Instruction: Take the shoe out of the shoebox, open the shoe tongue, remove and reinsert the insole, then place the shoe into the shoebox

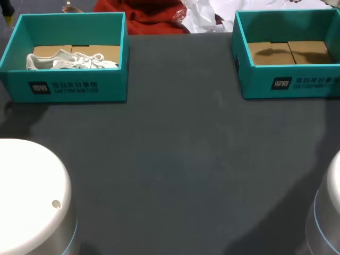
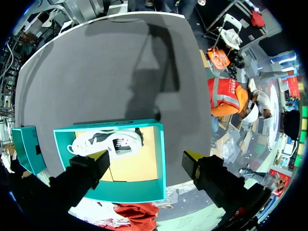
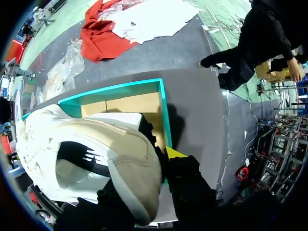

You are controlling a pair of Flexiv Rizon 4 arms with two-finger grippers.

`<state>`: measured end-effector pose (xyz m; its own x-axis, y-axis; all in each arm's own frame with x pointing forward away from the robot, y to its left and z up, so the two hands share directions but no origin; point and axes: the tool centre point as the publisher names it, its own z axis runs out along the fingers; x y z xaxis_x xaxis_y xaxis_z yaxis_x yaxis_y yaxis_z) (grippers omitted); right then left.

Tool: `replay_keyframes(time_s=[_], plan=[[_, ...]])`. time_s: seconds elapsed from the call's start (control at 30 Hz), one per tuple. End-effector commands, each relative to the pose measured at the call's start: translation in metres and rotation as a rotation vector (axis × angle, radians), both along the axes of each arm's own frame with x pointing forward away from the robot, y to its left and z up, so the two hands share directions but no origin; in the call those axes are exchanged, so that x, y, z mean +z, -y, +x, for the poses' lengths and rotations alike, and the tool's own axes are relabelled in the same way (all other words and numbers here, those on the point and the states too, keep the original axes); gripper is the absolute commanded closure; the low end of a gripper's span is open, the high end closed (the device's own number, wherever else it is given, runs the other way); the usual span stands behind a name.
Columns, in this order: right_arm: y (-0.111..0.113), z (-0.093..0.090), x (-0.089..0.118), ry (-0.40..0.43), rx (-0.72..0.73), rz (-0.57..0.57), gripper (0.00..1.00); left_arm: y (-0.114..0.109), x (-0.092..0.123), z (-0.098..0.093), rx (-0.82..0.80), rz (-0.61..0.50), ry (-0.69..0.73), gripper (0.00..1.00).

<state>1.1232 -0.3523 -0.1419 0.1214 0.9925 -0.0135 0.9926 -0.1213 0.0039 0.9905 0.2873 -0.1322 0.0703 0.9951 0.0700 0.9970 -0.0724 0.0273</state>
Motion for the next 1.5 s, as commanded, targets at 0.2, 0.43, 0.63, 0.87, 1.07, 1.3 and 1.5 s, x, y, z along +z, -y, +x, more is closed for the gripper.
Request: replay_keyframes(time_s=[0.2, 0.43, 0.63, 0.87, 1.07, 1.3, 1.5], plan=[[-0.054, -0.066, 0.014, 0.061, -0.027, -0.041, 1.00, 0.000, 0.000, -0.001, -0.001, 0.002, 0.001, 0.00], [-0.099, -0.113, 0.014, 0.072, -0.032, -0.039, 1.00, 0.000, 0.000, -0.001, -0.001, 0.002, 0.001, 0.00], [-0.131, -0.166, 0.009, 0.090, -0.052, -0.028, 1.00, 0.000, 0.000, -0.001, -0.001, 0.002, 0.001, 0.00], [-0.172, -0.221, 0.003, 0.099, -0.054, -0.038, 1.00, 0.000, 0.000, -0.001, -0.001, 0.002, 0.001, 0.00], [-0.196, -0.265, -0.002, 0.145, -0.059, -0.039, 1.00, 0.000, 0.000, -0.001, -0.001, 0.002, 0.001, 0.00], [-0.215, -0.305, -0.004, 0.170, -0.078, -0.038, 1.00, 0.000, 0.000, -0.001, -0.001, 0.002, 0.001, 0.00], [-0.236, -0.332, -0.010, 0.189, -0.095, -0.042, 1.00, 0.000, 0.000, -0.001, -0.001, 0.002, 0.001, 0.00]])
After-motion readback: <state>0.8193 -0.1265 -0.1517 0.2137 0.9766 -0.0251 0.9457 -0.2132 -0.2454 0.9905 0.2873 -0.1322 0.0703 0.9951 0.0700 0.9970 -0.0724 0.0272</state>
